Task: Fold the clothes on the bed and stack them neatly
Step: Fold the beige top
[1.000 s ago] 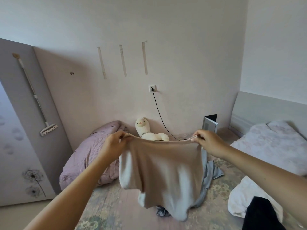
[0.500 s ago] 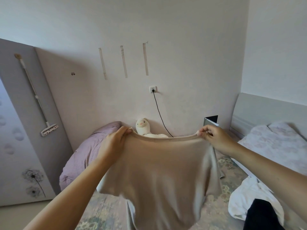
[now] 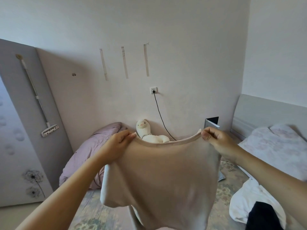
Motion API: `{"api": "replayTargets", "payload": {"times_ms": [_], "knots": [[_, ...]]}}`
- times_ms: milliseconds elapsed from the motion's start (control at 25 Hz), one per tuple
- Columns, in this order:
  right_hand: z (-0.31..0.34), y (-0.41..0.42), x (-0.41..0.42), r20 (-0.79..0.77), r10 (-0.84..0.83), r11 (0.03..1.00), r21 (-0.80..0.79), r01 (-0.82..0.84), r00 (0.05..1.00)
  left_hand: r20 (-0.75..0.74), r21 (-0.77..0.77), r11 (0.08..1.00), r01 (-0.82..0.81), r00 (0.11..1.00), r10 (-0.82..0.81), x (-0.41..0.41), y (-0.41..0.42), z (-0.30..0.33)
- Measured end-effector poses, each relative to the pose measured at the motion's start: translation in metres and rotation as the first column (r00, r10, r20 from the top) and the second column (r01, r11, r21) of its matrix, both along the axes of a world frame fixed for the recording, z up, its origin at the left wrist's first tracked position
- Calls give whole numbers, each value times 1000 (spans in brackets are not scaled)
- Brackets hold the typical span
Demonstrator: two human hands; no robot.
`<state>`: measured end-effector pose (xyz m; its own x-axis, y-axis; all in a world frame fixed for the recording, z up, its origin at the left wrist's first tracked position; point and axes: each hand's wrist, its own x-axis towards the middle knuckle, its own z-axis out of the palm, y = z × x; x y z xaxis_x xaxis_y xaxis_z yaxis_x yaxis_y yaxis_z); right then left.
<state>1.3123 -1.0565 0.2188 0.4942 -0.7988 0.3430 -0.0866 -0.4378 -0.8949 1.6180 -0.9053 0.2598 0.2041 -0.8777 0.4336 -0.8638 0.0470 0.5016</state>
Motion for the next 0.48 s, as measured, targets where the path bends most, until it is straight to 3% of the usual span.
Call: {"api": "replayTargets", "payload": {"times_ms": [160,280,480], "knots": [[5,5,-3,-7,51,999,17,-50,999,-132,106,987,116,986,-102,12,0,2],[5,2,-4,32,13,1000,-20,-12,999,-188,45,991,129,975,-118,15,2,3],[10,4,-1,177,114,982,127,-137,978,-281,48,983,179,946,-158,10,10,22]]}}
